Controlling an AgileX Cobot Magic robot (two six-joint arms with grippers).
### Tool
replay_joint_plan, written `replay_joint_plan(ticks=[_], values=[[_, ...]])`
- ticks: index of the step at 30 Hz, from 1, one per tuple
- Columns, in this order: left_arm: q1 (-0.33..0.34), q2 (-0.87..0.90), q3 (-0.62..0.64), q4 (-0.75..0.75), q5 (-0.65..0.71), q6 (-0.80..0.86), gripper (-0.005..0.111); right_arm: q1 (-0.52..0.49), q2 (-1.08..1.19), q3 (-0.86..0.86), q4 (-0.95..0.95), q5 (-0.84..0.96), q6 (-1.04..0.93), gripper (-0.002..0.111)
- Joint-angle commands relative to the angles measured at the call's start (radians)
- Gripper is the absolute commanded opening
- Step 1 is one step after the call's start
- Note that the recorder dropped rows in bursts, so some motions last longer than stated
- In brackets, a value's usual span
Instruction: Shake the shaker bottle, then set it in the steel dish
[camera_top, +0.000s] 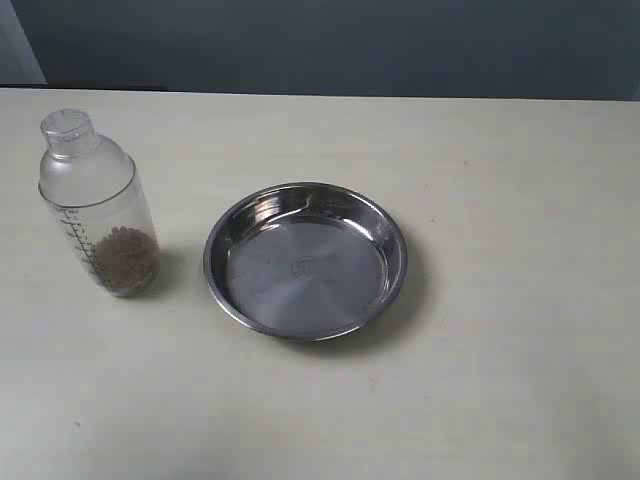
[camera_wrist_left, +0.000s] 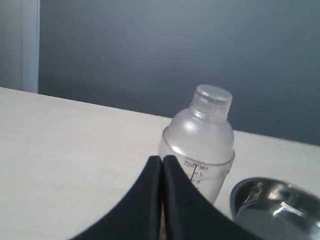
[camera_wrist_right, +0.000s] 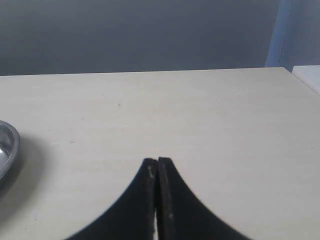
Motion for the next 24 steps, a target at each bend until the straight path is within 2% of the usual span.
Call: replay_joint_plan(ticks=[1, 2, 3, 5, 10, 14, 17, 20, 24], values=[[0.001, -0.004, 0.005, -0.203, -0.171, -0.008, 0.001, -0.004, -0.004, 0.001, 0.001, -0.013, -0.001, -0.001], [0.001, -0.004, 0.005, -0.308, -0.292, -0.014, 0.001, -0.004, -0.004, 0.001, 0.001, -0.013, -0.001, -0.001], [0.001, -0.004, 0.005, -0.351, -0.387, -0.026, 0.001, -0.004, -0.004, 0.001, 0.001, -0.013, -0.001, -0.001], [0.001, -0.004, 0.005, -0.349, -0.425, -0.024, 0.001, -0.004, -0.004, 0.001, 0.001, -0.013, -0.001, -0.001], [0.001, -0.004, 0.005, -0.271, -0.311, 0.135, 0.001, -0.004, -0.004, 0.001, 0.001, -0.013, -0.001, -0.001], [0.001, -0.004, 0.005, -0.271, -0.306, 0.133, 0.001, -0.004, -0.004, 0.001, 0.001, -0.013, -0.001, -0.001], [0.001, -0.004, 0.005, -0.279, -0.32, 0.046, 0.001, -0.004, -0.004, 0.001, 0.001, -0.013, -0.001, -0.001], [-0.005, -0.004, 0.005, -0.181, -0.38, -0.092, 0.001, -0.004, -0.004, 0.001, 0.001, -0.013, -0.001, -0.001], [-0.012, 0.042, -0.05, 0.153, -0.511, -0.203, 0.001, -0.004, -0.004, 0.001, 0.001, -0.013, -0.001, -0.001]])
